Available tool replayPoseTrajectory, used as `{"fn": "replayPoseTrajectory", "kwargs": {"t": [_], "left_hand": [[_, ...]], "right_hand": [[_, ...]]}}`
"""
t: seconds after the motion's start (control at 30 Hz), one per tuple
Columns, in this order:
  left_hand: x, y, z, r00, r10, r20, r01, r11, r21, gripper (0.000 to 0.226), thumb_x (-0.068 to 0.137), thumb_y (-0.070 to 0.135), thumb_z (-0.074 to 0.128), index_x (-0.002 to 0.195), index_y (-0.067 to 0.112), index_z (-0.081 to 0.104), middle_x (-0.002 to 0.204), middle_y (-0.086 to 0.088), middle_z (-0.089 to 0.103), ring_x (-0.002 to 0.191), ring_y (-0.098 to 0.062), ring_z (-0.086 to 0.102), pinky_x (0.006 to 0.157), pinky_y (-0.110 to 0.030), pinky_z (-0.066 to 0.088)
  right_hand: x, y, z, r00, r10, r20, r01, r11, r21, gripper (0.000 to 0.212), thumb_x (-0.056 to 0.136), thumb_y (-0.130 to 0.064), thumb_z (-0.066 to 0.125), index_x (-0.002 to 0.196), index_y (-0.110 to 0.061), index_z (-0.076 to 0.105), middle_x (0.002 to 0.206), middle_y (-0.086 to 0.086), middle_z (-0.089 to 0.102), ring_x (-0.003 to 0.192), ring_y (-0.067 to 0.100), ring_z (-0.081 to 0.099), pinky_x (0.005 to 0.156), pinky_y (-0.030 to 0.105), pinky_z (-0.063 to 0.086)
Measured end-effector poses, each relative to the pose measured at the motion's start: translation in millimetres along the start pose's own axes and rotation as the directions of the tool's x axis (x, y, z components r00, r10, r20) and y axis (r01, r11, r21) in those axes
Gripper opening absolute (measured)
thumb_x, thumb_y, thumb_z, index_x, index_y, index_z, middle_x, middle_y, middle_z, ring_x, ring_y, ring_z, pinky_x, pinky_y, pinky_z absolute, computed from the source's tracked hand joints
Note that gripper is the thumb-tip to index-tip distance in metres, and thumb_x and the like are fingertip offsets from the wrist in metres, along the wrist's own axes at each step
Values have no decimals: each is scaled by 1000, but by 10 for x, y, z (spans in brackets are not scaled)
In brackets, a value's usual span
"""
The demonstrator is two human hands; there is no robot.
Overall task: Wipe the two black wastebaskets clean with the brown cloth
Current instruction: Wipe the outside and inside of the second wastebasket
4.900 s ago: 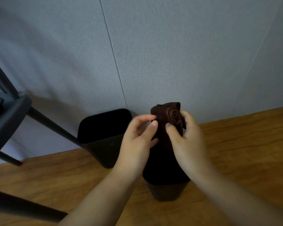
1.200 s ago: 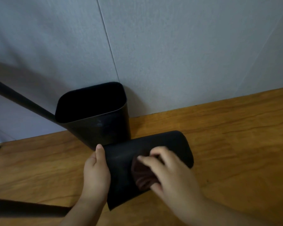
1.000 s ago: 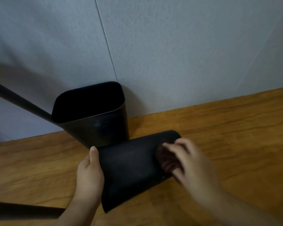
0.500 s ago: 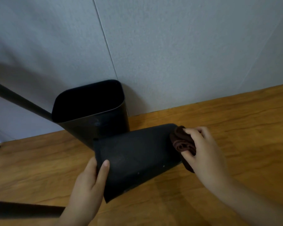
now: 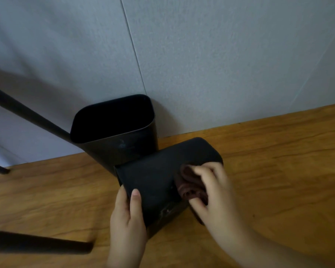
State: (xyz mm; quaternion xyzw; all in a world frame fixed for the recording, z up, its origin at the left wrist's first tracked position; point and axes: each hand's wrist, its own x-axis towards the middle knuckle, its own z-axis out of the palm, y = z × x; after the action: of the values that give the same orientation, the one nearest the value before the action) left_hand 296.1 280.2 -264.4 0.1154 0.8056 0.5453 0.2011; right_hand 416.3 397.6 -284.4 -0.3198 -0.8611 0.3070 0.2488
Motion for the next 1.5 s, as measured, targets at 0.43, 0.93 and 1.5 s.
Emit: {"fn": "replayPoseTrajectory", "kwargs": {"t": [0.43, 0.93, 1.5], "left_hand": [[94, -53, -22, 995, 87, -47, -86, 996, 27, 45, 99, 35, 37, 78, 2, 59, 71, -18, 58, 64, -28, 55, 56, -31, 42], [106, -69, -52, 993, 94, -71, -87, 991, 105, 46, 100, 40, 29, 81, 12, 59, 76, -11, 62, 73, -26, 61, 67, -40, 51], [147, 34, -114, 995, -40, -92, 44, 998, 36, 42, 101, 42, 28, 81, 17, 57, 85, -13, 63, 80, -29, 62, 72, -40, 51]], "right_hand": [[234, 33, -87, 998, 60, -23, -63, 979, -194, 63, 83, -26, 68, 140, -33, 42, 135, -11, 37, 115, 11, 50, 93, 28, 49], [213, -271, 14, 990, -79, 117, 107, 958, -265, 63, 78, -28, 73, 136, -31, 48, 134, -7, 42, 115, 15, 48, 92, 28, 46], [150, 107, 51, 1000, -9, 25, 13, 989, -150, 63, 79, -21, 70, 137, -30, 48, 134, -8, 40, 119, 13, 46, 97, 31, 48]]}}
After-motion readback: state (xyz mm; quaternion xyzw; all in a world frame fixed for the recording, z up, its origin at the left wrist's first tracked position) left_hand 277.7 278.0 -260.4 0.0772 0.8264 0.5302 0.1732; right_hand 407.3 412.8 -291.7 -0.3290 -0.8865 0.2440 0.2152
